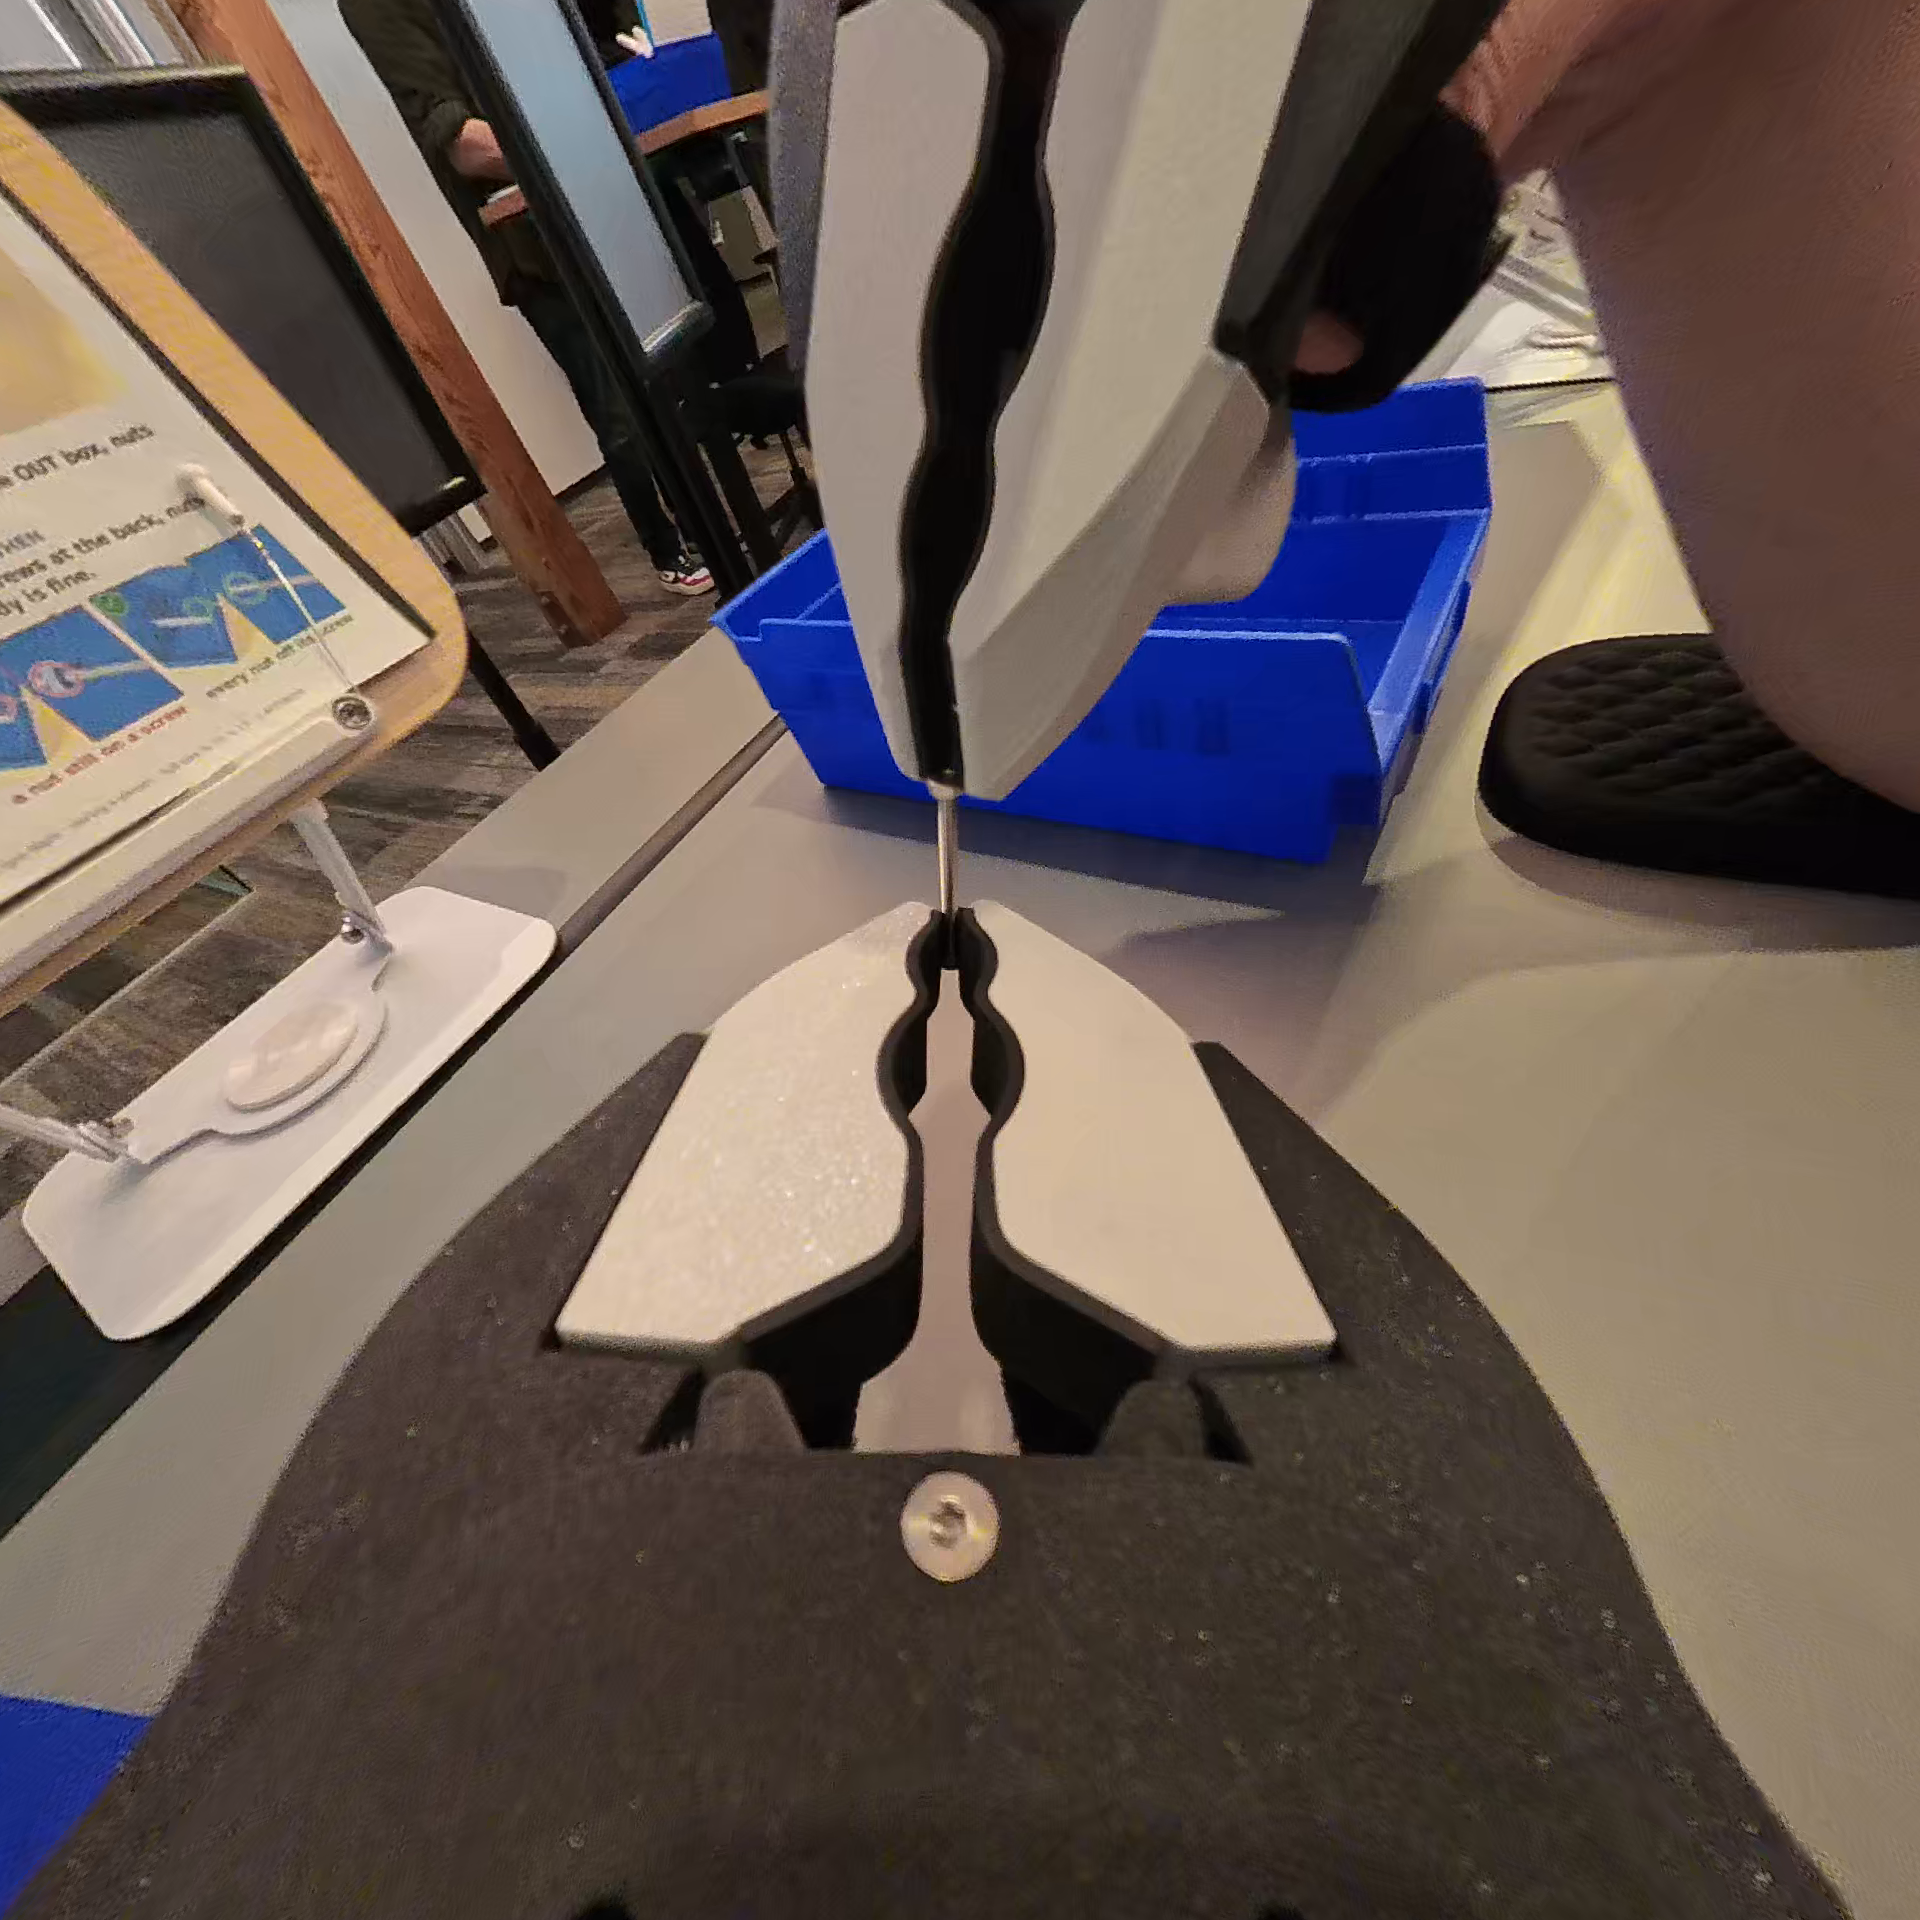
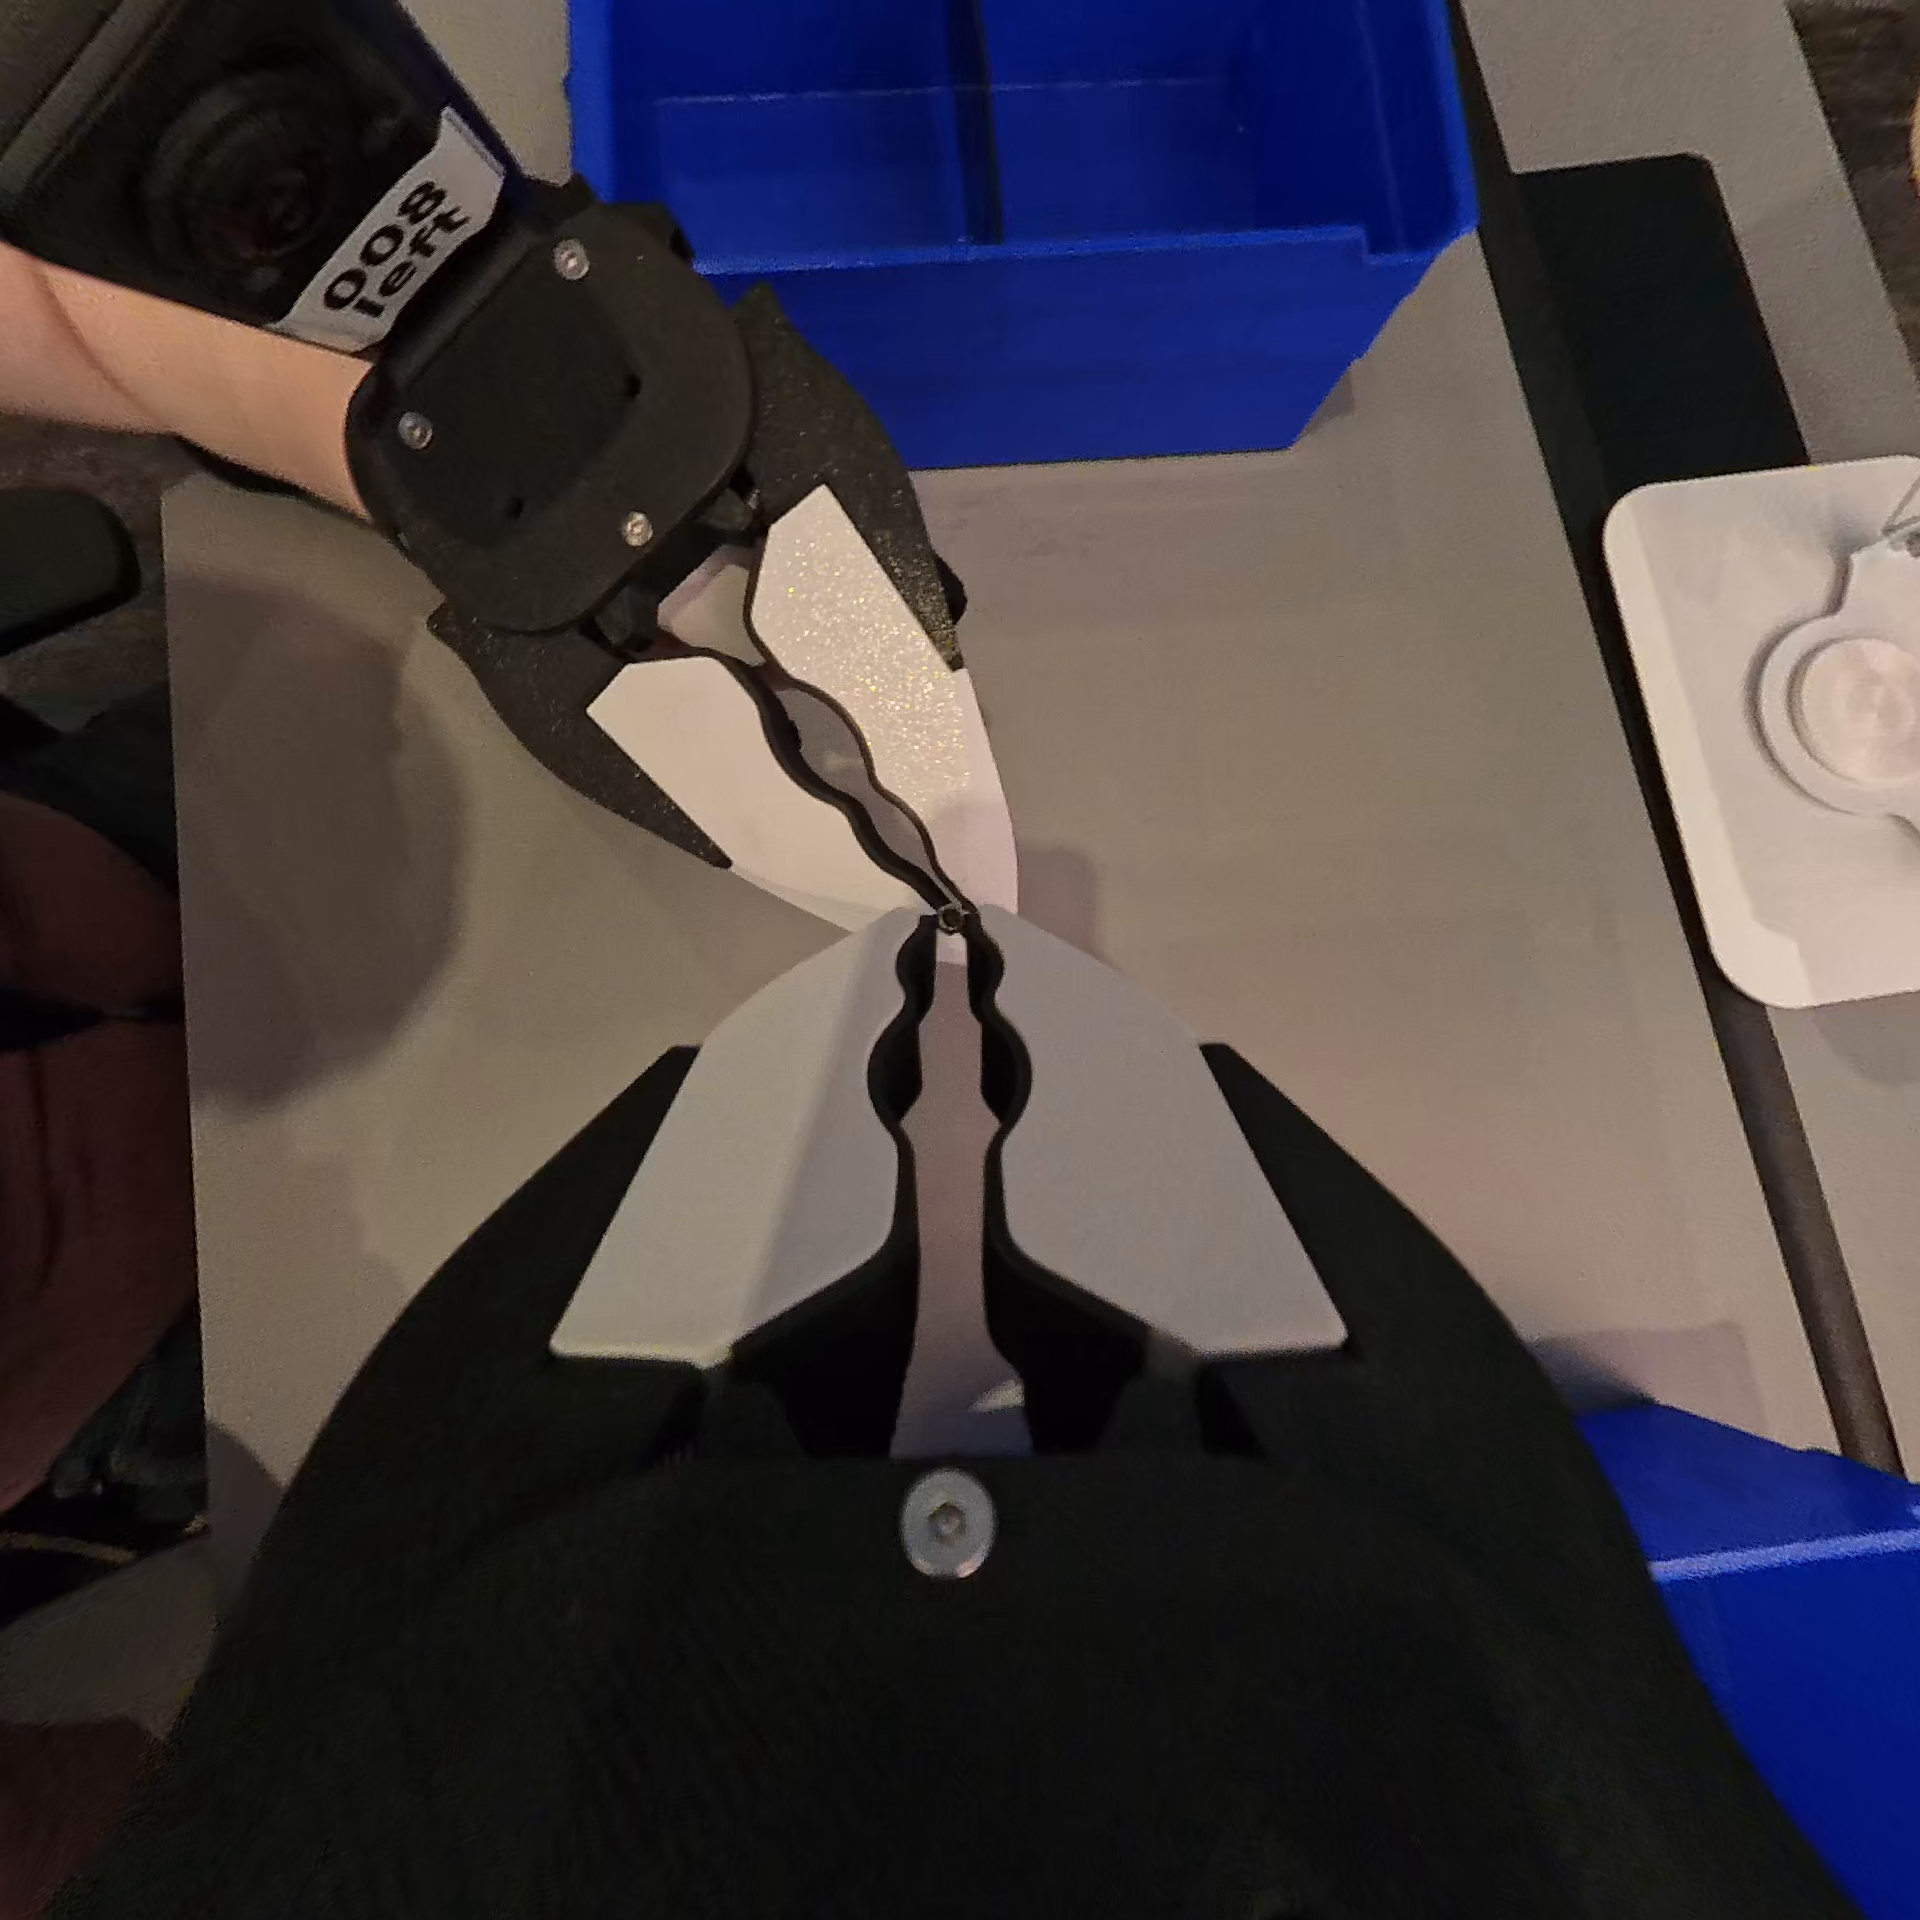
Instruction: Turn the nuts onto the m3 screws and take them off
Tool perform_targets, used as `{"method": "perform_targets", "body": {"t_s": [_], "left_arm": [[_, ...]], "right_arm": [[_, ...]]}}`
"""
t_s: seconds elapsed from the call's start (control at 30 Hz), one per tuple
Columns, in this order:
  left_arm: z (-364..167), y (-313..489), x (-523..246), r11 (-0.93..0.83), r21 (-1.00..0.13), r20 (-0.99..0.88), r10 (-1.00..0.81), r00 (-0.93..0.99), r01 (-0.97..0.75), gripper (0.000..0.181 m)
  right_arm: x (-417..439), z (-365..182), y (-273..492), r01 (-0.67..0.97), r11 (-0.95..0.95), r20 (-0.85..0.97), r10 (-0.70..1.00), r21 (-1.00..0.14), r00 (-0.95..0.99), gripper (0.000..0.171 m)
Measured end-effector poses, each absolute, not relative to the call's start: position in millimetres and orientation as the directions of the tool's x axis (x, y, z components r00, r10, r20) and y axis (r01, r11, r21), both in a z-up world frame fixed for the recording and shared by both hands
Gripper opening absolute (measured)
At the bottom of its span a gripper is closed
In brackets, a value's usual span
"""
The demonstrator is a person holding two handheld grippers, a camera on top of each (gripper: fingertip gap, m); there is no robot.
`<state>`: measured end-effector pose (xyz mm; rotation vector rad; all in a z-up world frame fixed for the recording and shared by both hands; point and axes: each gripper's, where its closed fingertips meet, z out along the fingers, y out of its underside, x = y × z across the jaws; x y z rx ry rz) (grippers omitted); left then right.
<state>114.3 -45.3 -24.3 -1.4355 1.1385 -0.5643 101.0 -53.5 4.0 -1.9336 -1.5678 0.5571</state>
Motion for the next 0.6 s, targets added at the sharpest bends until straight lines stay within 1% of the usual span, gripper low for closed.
{"method": "perform_targets", "body": {"t_s": [0.17, 0.23, 0.33, 0.4, 0.47, 0.5, 0.6], "left_arm": [[-20.8, -39.7, 109.4, 0.108, -0.947, -0.238, -0.867, 0.438, -0.301, 0.002], [-17.6, -39.9, 108.3, 0.109, -0.951, -0.234, -0.868, 0.439, -0.291, 0.002], [-9.6, -40.4, 105.6, 0.104, -0.960, -0.214, -0.872, 0.440, -0.260, 0.002], [0.0, -43.0, 103.9, 0.080, -0.975, -0.166, -0.886, 0.433, -0.209, 0.002], [13.5, -48.6, 102.3, 0.071, -0.987, -0.125, -0.905, 0.407, -0.146, 0.002], [21.6, -52.9, 101.6, 0.075, -0.991, -0.113, -0.916, 0.385, -0.111, 0.002], [46.1, -63.7, 96.2, 0.082, -0.997, -0.081, -0.938, 0.338, -0.010, 0.002]], "right_arm": [[94.4, 3.4, -45.5, 0.715, -0.181, 0.053, 0.955, -0.675, 0.293, 0.007], [93.0, 2.4, -43.8, 0.727, -0.151, 0.091, 0.955, -0.669, 0.282, 0.021], [92.5, 14.3, -45.4, 0.712, -0.056, 0.158, 0.960, -0.699, 0.231, 0.024], [88.6, 35.2, -44.4, 0.640, 0.058, 0.236, 0.952, -0.766, 0.196, 0.029], [80.0, 57.4, -53.5, 0.510, 0.185, 0.285, 0.951, -0.840, 0.123, 0.039], [75.9, 66.3, -60.2, 0.436, 0.220, 0.285, 0.955, -0.872, 0.087, 0.042], [63.4, 86.2, -78.0, 0.237, 0.242, 0.248, 0.969, -0.941, -0.002, 0.063]]}}
